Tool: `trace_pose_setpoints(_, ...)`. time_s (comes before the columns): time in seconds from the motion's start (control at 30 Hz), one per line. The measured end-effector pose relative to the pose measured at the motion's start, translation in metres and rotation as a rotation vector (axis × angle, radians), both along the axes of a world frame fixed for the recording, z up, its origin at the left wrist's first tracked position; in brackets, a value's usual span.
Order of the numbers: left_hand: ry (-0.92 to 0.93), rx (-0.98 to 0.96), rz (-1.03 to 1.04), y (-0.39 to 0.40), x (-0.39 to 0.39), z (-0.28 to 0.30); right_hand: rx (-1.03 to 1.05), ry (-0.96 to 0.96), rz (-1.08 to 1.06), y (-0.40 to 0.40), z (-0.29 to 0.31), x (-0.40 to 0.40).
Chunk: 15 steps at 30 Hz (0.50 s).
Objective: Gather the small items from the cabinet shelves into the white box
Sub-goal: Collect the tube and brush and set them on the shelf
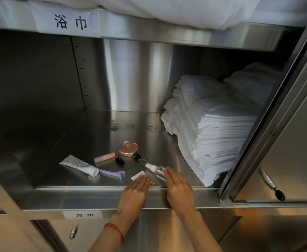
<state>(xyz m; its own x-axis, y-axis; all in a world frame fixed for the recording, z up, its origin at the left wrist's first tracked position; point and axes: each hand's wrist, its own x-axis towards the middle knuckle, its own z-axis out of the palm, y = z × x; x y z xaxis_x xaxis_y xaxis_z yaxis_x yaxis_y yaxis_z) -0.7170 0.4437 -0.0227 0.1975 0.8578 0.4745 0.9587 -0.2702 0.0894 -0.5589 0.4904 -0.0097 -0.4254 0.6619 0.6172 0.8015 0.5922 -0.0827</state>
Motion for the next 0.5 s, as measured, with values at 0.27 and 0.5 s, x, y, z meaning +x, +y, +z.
trace_pose_setpoints(0.27,0.006,0.035,0.027,-0.003,0.002,0.003,0.139,0.032,0.023,0.001,-0.006,0.008)
trace_pose_setpoints(0.5,-0.019,0.145,-0.02,-0.008,0.003,0.005,0.234,0.059,0.026,-0.005,0.0,0.019)
